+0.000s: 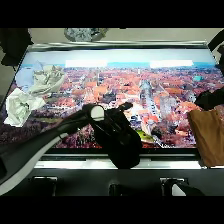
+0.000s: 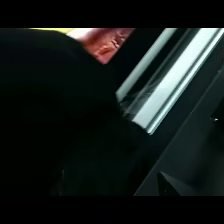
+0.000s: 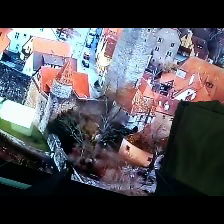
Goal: Fold the shirts.
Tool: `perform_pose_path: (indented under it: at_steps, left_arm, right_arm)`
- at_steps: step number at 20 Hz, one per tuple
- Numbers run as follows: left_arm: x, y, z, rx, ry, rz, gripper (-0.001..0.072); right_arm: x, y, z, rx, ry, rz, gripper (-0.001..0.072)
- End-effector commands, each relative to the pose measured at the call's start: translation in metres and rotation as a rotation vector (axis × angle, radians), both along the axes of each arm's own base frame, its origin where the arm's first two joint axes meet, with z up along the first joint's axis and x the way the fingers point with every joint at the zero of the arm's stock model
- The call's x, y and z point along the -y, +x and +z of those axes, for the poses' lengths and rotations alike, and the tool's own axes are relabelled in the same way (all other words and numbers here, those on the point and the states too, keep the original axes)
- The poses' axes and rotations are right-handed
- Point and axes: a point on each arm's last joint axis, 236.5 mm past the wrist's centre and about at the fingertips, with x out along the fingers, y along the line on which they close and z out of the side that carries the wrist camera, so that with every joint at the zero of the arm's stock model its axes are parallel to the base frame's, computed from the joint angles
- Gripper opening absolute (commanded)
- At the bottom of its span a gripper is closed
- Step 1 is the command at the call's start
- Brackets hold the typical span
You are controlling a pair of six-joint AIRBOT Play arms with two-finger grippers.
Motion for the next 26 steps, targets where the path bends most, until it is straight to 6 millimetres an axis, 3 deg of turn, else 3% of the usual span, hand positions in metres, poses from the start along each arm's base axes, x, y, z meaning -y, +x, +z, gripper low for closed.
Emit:
perform_pose_path:
  at_steps: [1, 3, 5, 6, 8, 10, 13, 16, 18, 19, 23, 25, 26]
  left_arm:
    - [-0.062, 0.061, 0.024, 0.079, 0.030, 0.142, 0.0683]
    - [-0.118, 0.108, 0.038, 0.099, 0.034, 0.308, 0.0674]
    - [-0.163, 0.131, 0.026, 0.060, 0.061, 0.421, 0.0671]
    - [-0.179, 0.129, 0.011, 0.018, 0.085, 0.453, 0.0671]
    - [-0.195, 0.106, -0.026, -0.080, 0.139, 0.462, 0.0672]
    - [-0.194, 0.081, -0.057, -0.144, 0.151, 0.438, 0.0671]
    - [-0.192, 0.087, -0.075, -0.124, 0.127, 0.505, 0.0671]
    - [-0.179, 0.095, -0.073, -0.114, 0.063, 0.508, 0.0666]
    - [-0.162, 0.078, -0.076, -0.168, 0.039, 0.438, 0.0655]
    - [-0.157, 0.072, -0.079, -0.165, 0.043, 0.398, 0.0599]
    - [-0.145, 0.062, -0.084, -0.204, 0.028, 0.360, 0.0590]
    - [-0.144, 0.049, -0.086, -0.250, 0.038, 0.327, 0.0405]
    - [-0.144, 0.044, -0.087, -0.265, 0.043, 0.310, 0.0351]
  right_arm:
    - [-0.015, 0.004, -0.024, -0.066, 0.081, 0.032, 0.0607]
    - [-0.055, -0.003, -0.054, -0.133, 0.246, 0.123, 0.0616]
    - [-0.088, -0.023, -0.094, -0.245, 0.402, 0.179, 0.0635]
    - [-0.099, -0.038, -0.118, -0.316, 0.463, 0.187, 0.0635]
    - [-0.116, -0.068, -0.159, -0.436, 0.537, 0.198, 0.0635]
    - [-0.134, -0.093, -0.193, -0.511, 0.542, 0.245, 0.0635]
    - [-0.163, -0.110, -0.222, -0.541, 0.507, 0.321, 0.0701]
    - [-0.182, -0.114, -0.229, -0.530, 0.472, 0.395, 0.0711]
    - [-0.191, -0.113, -0.230, -0.514, 0.454, 0.426, 0.0711]
    - [-0.194, -0.113, -0.231, -0.507, 0.447, 0.437, 0.0711]
    - [-0.210, -0.116, -0.244, -0.485, 0.417, 0.464, 0.0712]
    - [-0.219, -0.125, -0.254, -0.501, 0.402, 0.496, 0.0712]
    - [-0.224, -0.127, -0.258, -0.506, 0.395, 0.509, 0.0712]
